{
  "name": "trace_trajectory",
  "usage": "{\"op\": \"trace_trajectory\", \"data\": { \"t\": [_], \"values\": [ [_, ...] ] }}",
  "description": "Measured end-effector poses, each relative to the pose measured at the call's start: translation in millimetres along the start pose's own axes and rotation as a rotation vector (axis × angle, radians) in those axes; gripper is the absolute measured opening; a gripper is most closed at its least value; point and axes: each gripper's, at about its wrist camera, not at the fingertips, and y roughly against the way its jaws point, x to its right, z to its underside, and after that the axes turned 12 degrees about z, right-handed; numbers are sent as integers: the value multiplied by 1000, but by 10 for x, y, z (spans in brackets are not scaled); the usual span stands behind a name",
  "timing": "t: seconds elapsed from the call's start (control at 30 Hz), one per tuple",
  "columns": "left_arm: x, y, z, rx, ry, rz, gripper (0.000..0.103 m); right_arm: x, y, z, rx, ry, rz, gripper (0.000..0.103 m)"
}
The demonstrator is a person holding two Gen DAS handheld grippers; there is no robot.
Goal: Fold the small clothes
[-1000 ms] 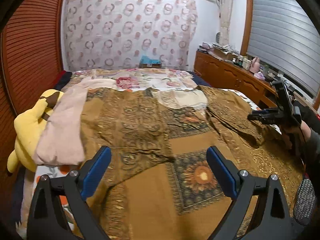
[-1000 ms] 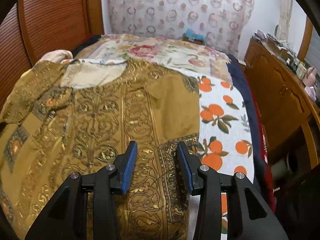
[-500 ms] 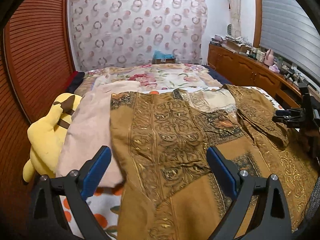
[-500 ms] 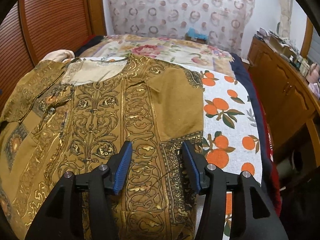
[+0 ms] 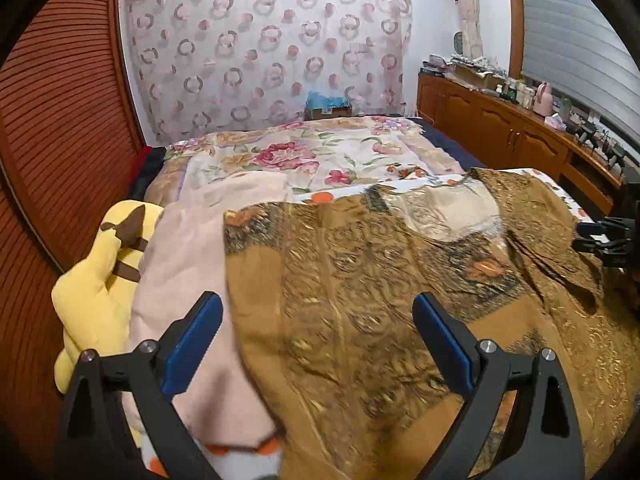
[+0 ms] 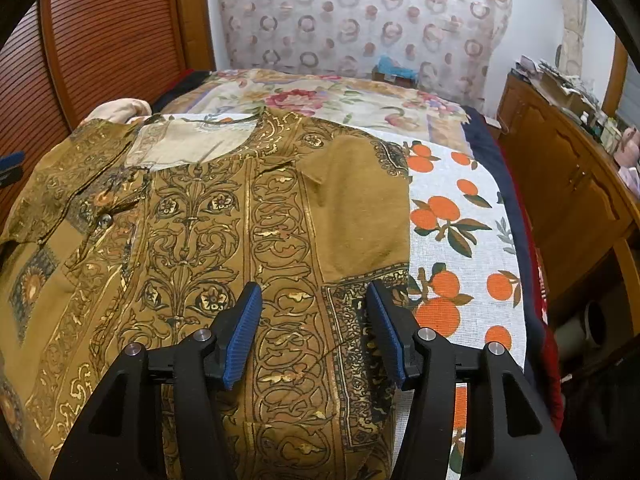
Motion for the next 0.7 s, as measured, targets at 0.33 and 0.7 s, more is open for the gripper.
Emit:
{"op": "trace_trajectory", "data": {
  "t": [0.33, 0.7],
  "values": [
    [-440, -224, -216, -37, 36, -26, 97, 31, 42, -167, 41, 19, 25, 56],
    [-690, -520, -294, -94, 62, 25, 88, 264, -425, -473, -12, 2, 66, 56]
  ]
}}
